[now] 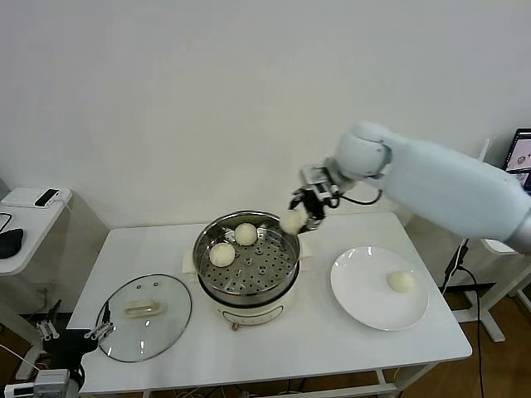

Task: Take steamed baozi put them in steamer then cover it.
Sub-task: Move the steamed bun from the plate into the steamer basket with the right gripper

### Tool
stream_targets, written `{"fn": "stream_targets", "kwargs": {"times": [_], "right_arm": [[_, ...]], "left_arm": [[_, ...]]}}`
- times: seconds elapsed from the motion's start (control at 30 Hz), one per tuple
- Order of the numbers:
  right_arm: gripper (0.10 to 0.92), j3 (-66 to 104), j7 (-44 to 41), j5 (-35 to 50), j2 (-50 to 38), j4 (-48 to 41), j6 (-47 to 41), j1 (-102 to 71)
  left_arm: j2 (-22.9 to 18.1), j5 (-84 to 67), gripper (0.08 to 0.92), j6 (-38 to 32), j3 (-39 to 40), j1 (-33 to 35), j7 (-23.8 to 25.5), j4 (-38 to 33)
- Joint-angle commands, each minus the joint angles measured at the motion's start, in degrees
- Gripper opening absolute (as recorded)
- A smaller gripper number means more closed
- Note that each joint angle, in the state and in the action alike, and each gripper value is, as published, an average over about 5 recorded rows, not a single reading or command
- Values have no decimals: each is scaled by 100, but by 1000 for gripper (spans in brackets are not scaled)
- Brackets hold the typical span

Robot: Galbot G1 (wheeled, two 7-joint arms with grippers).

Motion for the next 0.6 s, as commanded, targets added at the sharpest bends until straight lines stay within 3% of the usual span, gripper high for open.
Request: {"fn": "stream_targets", "kwargs": {"times": [0.03,0.6], "right_arm": [[613,-517,402,145,1251,-98,491,-67],[611,-1158,519,-1364,1742,-375,2206,-375]], "left_arm": [[-55,5,823,4,-38,33,-2,-35],[-192,-16,823,-12,-185,132,-2,-135]]}}
